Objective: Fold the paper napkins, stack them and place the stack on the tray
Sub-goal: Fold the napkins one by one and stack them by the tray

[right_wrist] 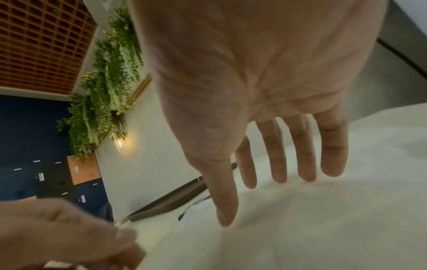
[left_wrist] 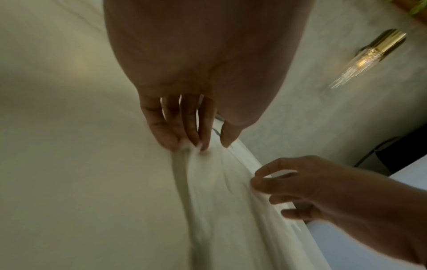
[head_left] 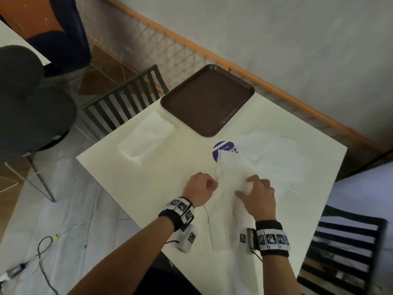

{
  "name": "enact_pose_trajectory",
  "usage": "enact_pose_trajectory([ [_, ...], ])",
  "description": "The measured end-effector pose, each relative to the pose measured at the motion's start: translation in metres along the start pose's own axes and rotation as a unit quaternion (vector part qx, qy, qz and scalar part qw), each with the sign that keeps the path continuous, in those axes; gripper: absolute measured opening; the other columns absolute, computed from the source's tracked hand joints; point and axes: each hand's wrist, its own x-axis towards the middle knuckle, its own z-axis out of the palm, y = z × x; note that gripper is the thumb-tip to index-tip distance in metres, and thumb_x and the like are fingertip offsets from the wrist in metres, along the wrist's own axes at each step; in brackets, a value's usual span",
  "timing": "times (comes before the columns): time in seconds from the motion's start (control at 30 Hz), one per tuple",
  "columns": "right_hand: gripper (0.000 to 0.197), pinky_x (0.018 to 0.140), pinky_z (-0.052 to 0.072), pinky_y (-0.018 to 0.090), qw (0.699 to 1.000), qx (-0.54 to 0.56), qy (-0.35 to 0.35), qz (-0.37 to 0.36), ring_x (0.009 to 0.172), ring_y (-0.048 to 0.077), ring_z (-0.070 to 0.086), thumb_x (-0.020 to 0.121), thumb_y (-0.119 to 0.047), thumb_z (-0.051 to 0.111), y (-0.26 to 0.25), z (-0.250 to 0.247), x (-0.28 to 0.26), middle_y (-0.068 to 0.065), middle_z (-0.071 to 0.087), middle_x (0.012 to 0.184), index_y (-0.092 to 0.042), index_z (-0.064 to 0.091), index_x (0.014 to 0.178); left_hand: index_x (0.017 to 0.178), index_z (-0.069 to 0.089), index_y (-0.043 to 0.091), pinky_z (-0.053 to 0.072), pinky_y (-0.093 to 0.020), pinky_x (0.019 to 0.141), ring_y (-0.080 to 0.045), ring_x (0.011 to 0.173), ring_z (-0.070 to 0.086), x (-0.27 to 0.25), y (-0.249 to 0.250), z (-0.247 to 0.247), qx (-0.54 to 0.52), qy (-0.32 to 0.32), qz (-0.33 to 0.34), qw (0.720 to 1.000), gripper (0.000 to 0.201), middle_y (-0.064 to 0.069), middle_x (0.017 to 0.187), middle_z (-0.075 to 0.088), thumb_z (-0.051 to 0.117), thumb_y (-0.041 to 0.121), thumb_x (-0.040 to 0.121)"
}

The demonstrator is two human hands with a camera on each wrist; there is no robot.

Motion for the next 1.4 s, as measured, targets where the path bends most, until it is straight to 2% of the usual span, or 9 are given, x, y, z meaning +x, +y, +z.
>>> enact_pose_trajectory([
  [0.17,0.066,0.108,0.047,0.049,1.0,0.007,0.015,-0.002,0.137,0.034,0.043,0.084,-0.05,0.087,0.007,0.011,-0.013,0.005,0.045,0.148,-0.029,0.058,0.14,0.109,0.074,0.022,0.055,-0.046,0.096,-0.031,0.109,0.064,0.016,0.024,0.025,0.066,-0.002,-0.005,0.998,0.044,-0.005,0.111,0.067,0.064,0.061,0.094],
  [0.4,0.063,0.109,0.043,0.049,1.0,-0.012,0.008,-0.015,0.139,0.032,0.042,0.088,-0.052,0.083,0.006,0.011,-0.018,0.003,0.045,0.151,-0.03,0.057,0.141,0.13,0.064,0.021,0.05,-0.046,0.105,-0.024,0.117,0.066,0.034,0.044,0.036,-0.027,0.062,-0.049,0.997,0.042,0.003,0.111,0.077,0.072,0.046,0.096],
  [0.7,0.076,0.112,0.044,0.051,0.999,0.024,0.027,-0.031,0.144,0.035,0.042,0.084,-0.056,0.086,0.011,0.015,-0.024,0.004,0.041,0.156,-0.032,0.048,0.145,0.1,0.074,0.008,0.054,-0.029,0.088,-0.016,0.087,0.066,0.041,0.077,0.012,-0.074,0.098,0.0,0.992,0.016,0.002,0.092,0.072,0.077,0.024,0.097],
  [0.83,0.084,0.111,0.045,0.051,0.994,0.103,0.036,-0.026,0.137,0.034,0.047,0.078,-0.066,0.088,0.017,0.007,-0.023,0.004,0.044,0.15,-0.029,0.048,0.141,0.088,0.072,0.012,0.047,-0.005,0.071,-0.013,0.076,0.068,0.021,0.09,-0.022,-0.09,0.118,0.066,0.987,0.017,0.003,0.082,0.073,0.083,0.025,0.093],
  [0.93,0.079,0.108,0.048,0.049,0.965,0.249,0.082,-0.031,0.13,0.03,0.052,0.079,-0.078,0.076,0.011,-0.005,-0.02,0.001,0.053,0.137,-0.028,0.046,0.133,0.089,0.063,0.018,0.046,-0.004,0.069,0.002,0.077,0.068,0.001,0.096,-0.052,-0.109,0.138,0.088,0.98,0.023,0.014,0.079,0.07,0.078,0.034,0.097],
  [1.03,0.057,0.099,0.048,0.039,0.919,0.387,0.056,-0.047,0.127,0.026,0.06,0.095,-0.076,0.061,-0.008,-0.02,-0.017,0.002,0.064,0.132,-0.039,0.037,0.132,0.094,0.054,0.021,0.044,-0.014,0.058,-0.002,0.059,0.06,-0.018,0.097,-0.081,-0.13,0.152,0.109,0.974,0.026,0.013,0.064,0.066,0.07,0.04,0.101],
  [1.13,0.039,0.101,0.052,0.039,0.869,0.492,-0.028,-0.047,0.112,0.022,0.072,0.107,-0.058,0.058,-0.028,-0.025,-0.01,0.005,0.079,0.114,-0.044,0.035,0.134,0.098,0.05,0.024,0.045,-0.04,0.055,-0.015,0.051,0.052,-0.029,0.092,-0.104,-0.171,0.183,0.115,0.961,0.026,-0.009,0.063,0.066,0.07,0.04,0.102],
  [1.27,0.037,0.103,0.054,0.047,0.763,0.636,-0.1,-0.049,0.113,0.03,0.071,0.11,-0.034,0.063,-0.058,-0.021,-0.003,0.005,0.075,0.132,-0.04,0.046,0.143,0.113,0.049,0.028,0.039,-0.042,0.053,-0.025,0.051,0.04,-0.032,0.072,-0.128,-0.185,0.219,0.102,0.953,0.025,-0.024,0.064,0.055,0.07,0.035,0.102],
  [1.4,0.045,0.099,0.052,0.053,0.782,0.604,-0.09,-0.123,0.104,0.035,0.067,0.1,-0.017,0.079,-0.079,-0.022,0.002,0.01,0.074,0.119,-0.028,0.061,0.14,0.127,0.06,0.035,0.047,-0.026,0.059,-0.01,0.047,0.04,-0.036,0.048,-0.145,-0.16,0.254,0.118,0.947,0.027,-0.006,0.069,0.058,0.069,0.023,0.104],
])
